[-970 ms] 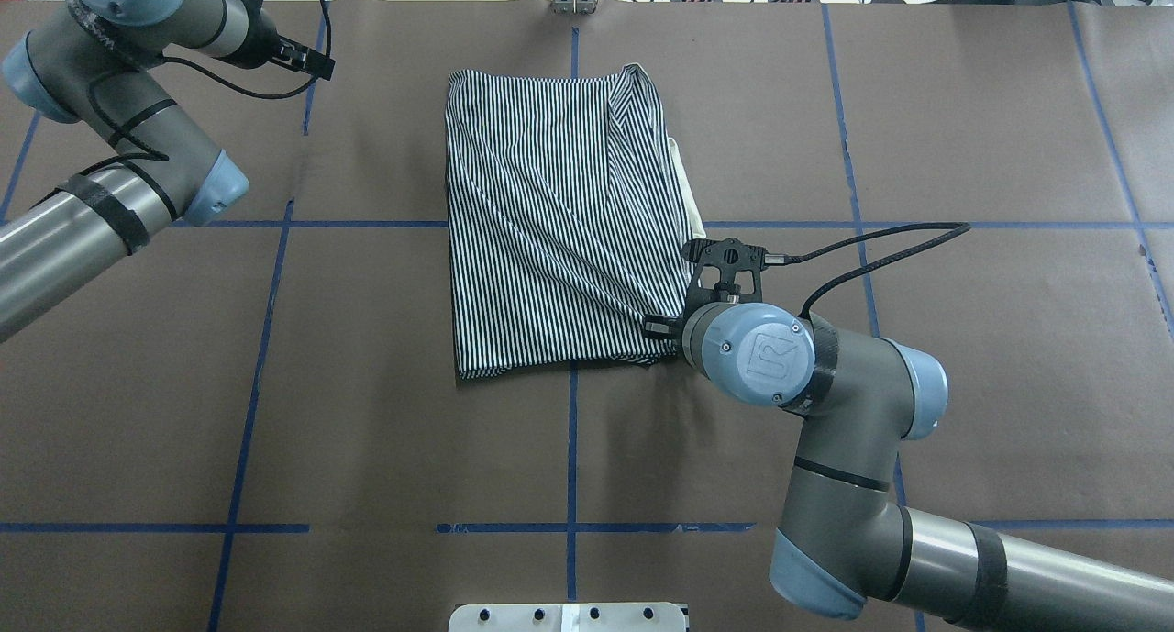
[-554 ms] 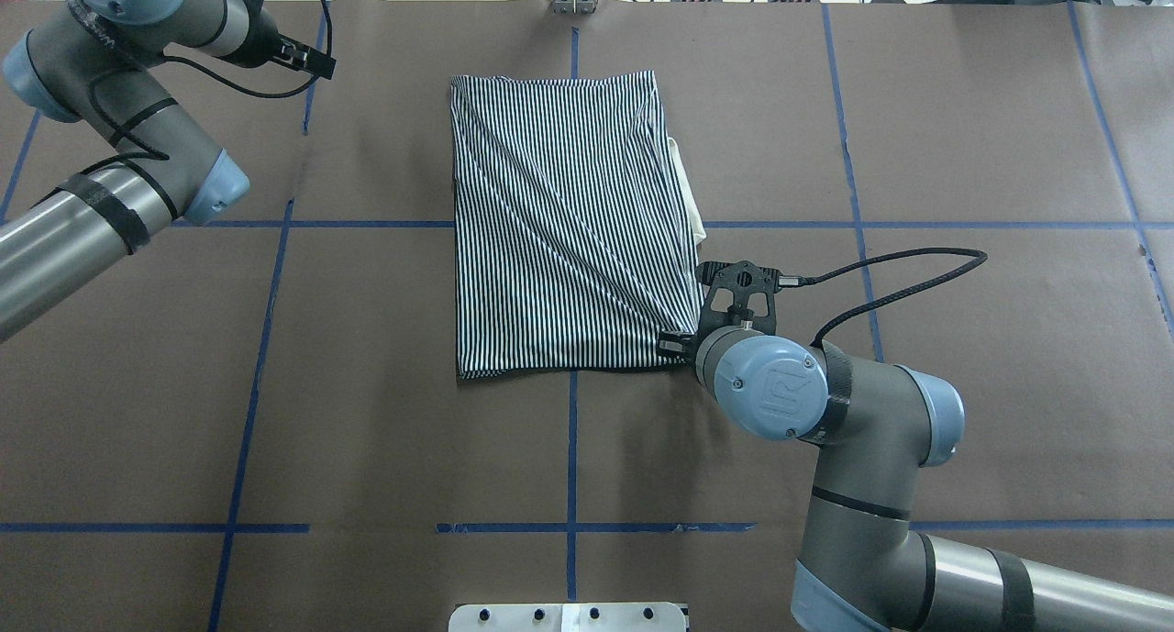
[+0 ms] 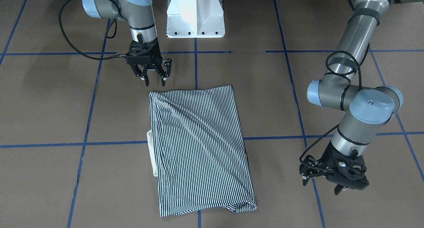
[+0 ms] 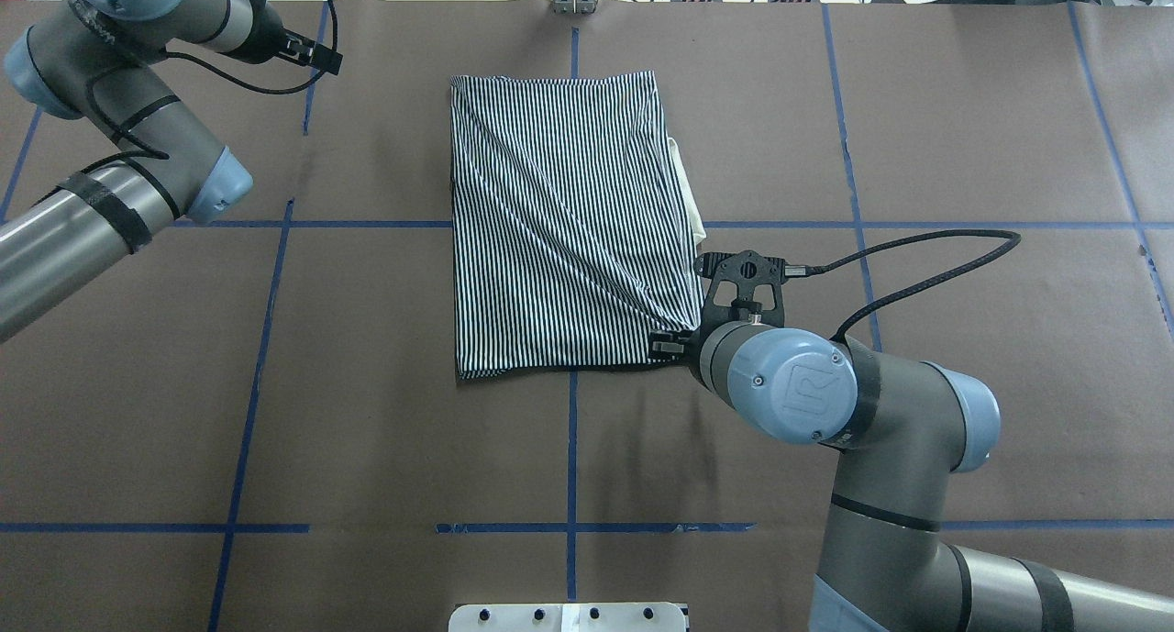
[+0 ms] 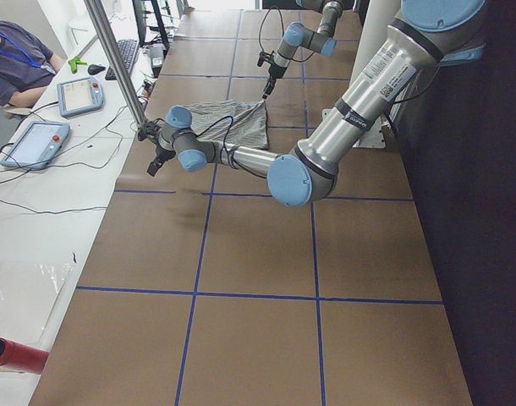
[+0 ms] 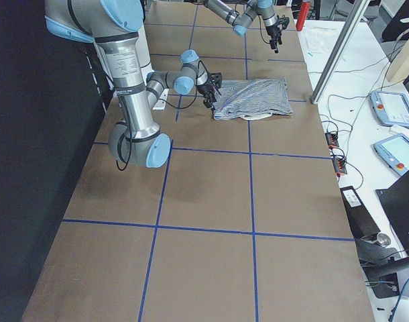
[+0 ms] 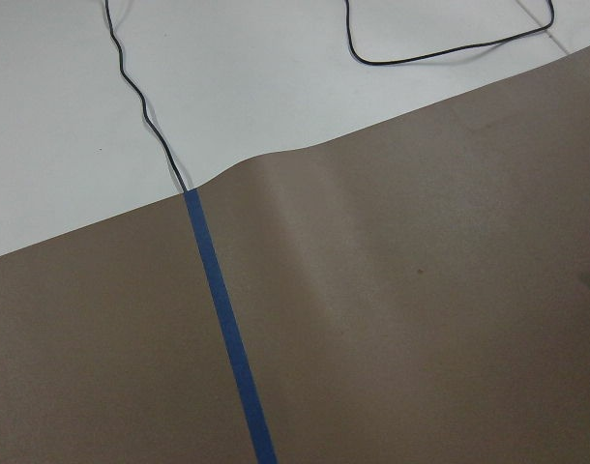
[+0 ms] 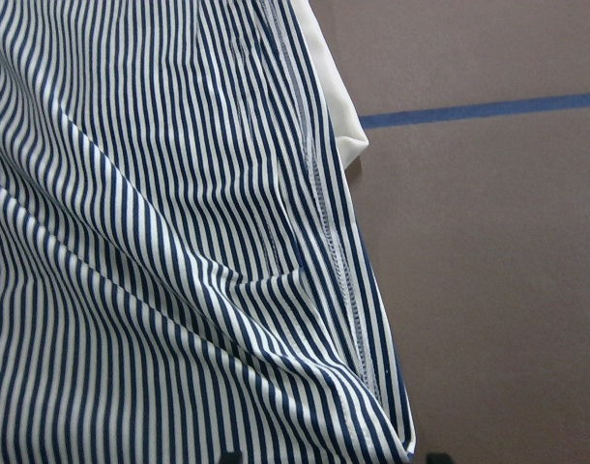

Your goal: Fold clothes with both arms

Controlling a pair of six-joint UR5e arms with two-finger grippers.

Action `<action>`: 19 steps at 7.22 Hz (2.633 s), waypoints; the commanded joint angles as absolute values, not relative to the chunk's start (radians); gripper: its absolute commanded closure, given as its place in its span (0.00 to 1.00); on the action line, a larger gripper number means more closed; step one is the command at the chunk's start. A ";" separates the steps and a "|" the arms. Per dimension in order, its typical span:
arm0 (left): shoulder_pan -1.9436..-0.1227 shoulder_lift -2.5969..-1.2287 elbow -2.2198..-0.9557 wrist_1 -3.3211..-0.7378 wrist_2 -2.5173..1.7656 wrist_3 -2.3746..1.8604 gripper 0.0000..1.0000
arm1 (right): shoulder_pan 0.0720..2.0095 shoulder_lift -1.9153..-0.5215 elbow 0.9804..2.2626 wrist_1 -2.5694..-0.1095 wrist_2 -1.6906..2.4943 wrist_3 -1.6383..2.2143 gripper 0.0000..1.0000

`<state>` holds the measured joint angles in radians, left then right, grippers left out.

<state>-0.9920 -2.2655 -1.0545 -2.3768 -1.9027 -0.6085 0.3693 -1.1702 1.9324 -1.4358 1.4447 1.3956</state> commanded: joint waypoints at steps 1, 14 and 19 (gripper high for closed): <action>-0.945 -2.200 -1.208 -2.365 -1.997 -0.755 0.00 | 0.437 -1.204 1.962 -1.299 1.526 1.376 0.00; -0.399 -1.927 -1.692 -2.301 -1.565 -1.793 0.37 | 0.535 -1.266 1.959 -1.112 1.588 1.577 0.02; -0.364 -1.937 -1.686 -2.298 -1.565 -1.793 0.37 | 0.535 -1.269 1.959 -1.114 1.586 1.577 0.02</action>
